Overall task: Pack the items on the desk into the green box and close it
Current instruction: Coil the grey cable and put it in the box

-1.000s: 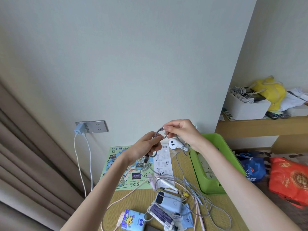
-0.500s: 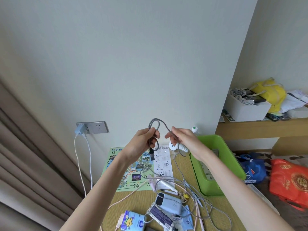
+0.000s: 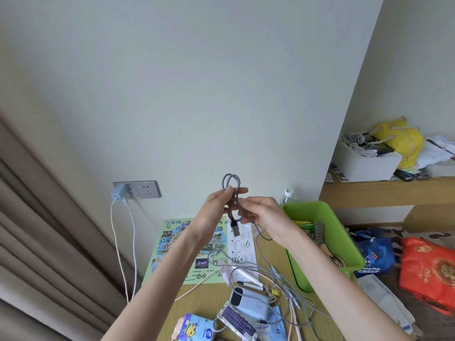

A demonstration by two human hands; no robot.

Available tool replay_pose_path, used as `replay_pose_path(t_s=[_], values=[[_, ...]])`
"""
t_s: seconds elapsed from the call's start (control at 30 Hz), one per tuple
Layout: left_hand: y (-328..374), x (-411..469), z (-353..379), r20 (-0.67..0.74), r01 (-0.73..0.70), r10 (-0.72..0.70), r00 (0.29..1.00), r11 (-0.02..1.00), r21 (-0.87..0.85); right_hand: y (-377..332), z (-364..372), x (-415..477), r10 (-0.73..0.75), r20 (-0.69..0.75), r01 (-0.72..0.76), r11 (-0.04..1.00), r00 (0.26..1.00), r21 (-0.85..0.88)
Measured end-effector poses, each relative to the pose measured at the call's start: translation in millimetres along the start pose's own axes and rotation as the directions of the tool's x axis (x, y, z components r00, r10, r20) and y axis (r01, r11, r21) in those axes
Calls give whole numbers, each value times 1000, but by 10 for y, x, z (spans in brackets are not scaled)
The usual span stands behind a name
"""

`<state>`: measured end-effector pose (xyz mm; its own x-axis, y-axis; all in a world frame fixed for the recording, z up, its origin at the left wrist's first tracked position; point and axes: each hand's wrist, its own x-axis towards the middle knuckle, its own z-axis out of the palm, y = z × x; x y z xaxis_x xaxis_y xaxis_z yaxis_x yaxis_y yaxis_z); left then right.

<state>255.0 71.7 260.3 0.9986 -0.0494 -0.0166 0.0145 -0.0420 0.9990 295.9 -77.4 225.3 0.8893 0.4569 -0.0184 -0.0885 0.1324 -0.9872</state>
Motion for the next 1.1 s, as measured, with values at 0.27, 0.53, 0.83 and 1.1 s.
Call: replay_pose_path(t_s=[0.27,0.53,0.83,1.1], values=[[-15,27,40,-80,4,-9,997,998,-58,-66,92,-65,-6,-28,2,993,1000,-118],[-59,94,-188,-233,-20,-65,970,938,-345,13,-87,-84,-21,-89,-17,911,996,-412],[-123,65,-425,-270,13,-101,958,950,-312,-77,-276,-93,15,-46,-33,901,999,-432],[-221,35,-247,-178,-19,62,982,973,232,-286,-151,-50,-177,37,166,799,983,-578]])
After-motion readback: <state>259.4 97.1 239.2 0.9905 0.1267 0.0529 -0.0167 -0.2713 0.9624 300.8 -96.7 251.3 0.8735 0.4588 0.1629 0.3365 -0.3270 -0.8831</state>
